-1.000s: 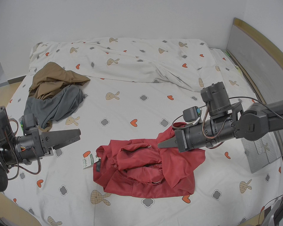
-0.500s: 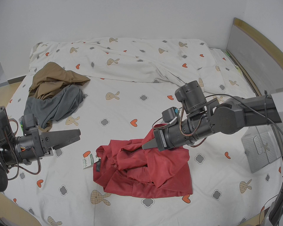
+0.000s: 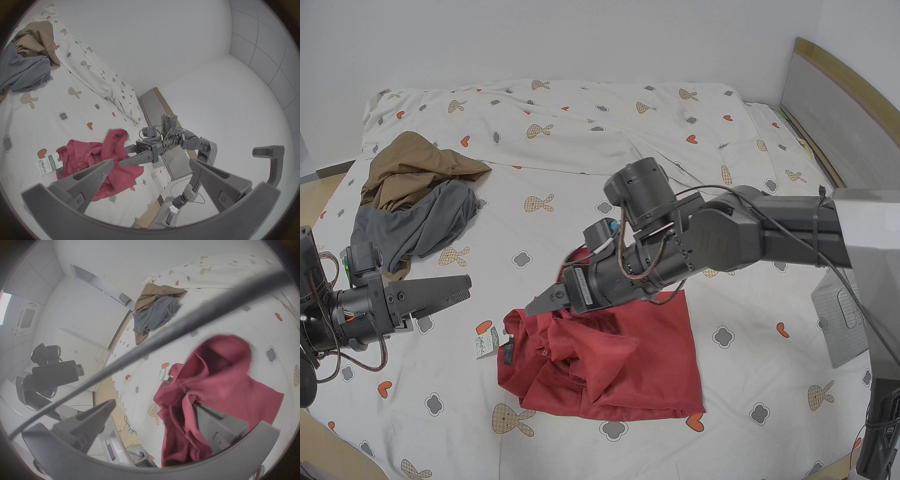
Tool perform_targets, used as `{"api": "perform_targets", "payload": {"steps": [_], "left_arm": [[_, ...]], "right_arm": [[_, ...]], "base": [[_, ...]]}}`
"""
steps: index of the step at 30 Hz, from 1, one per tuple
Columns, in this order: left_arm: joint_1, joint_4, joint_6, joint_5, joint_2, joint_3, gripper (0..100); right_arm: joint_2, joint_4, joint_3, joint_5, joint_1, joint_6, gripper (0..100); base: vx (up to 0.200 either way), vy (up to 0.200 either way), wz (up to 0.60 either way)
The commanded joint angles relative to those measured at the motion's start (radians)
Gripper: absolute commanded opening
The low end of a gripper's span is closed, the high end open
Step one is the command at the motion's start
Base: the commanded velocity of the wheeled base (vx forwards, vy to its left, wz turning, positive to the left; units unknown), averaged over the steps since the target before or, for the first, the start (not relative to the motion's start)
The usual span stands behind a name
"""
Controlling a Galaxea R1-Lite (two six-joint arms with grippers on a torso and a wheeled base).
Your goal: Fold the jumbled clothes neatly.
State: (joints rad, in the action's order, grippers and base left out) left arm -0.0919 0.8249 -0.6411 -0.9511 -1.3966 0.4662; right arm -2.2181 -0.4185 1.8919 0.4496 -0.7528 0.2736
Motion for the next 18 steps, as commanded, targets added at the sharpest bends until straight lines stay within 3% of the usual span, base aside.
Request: {"api": "perform_targets", "payload": {"steps": [1, 18], "left_arm": [[0.000, 0.000, 0.012, 0.000, -0.007, -0.004, 100], [-0.002, 0.000, 0.034, 0.000, -0.062, -0.009, 100]], "right_arm": [[-0.086, -0.045, 0.108, 0.001, -0.056, 0.016, 100], [-0.049, -0.049, 0.108, 0.011, -0.043, 0.084, 100]], "base": [[0.000, 0.000, 0.00], [0.000, 0.000, 0.00]]}}
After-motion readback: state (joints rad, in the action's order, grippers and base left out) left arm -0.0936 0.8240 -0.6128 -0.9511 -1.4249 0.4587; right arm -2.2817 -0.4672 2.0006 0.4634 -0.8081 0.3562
